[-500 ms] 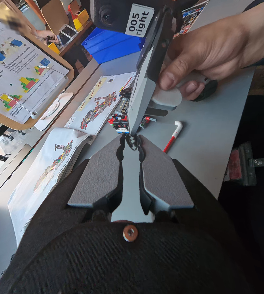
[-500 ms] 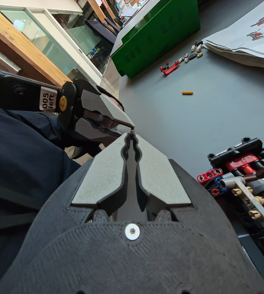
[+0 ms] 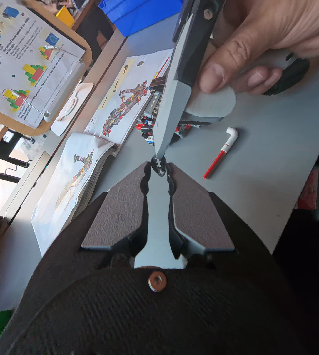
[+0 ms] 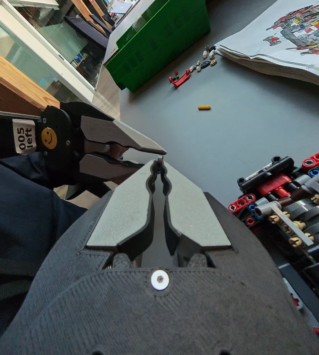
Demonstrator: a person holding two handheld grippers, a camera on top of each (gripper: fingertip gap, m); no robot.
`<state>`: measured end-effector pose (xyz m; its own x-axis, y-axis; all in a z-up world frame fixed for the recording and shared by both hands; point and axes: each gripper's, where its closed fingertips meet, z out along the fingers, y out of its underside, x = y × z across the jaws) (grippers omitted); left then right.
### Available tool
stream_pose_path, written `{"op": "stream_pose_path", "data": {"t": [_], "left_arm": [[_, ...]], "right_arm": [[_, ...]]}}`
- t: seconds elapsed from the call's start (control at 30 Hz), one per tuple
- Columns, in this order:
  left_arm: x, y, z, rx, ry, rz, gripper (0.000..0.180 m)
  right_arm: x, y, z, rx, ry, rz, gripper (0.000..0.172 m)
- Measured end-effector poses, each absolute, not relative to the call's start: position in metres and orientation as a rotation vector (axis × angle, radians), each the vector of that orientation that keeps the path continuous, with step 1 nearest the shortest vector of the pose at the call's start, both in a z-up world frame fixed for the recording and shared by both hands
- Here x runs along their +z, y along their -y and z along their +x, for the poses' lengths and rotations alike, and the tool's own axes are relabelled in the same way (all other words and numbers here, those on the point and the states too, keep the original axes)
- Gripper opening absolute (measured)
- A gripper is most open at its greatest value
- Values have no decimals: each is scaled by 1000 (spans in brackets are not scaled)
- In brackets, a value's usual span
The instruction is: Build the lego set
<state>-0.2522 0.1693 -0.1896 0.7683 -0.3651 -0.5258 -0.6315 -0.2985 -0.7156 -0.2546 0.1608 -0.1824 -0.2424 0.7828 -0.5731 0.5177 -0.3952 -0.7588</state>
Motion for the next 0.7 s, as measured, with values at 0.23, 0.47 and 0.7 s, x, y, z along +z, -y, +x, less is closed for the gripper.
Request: {"op": "stream_pose_path", "data": {"t": [0.23,0.47,0.7], "left_arm": [[-188,-172,-253,300,-723,-1942,14],[-194,-174,-257,370,-739,-1949,14],[-195,-175,-263,479,-774,-1939,14]], "right_arm": [[-180,-163,-255,1576,1610,-1728,1],[-186,-164,-259,1615,1580,-1765,0],[-188,-163,-265,1619,1559,-1794,0]]}}
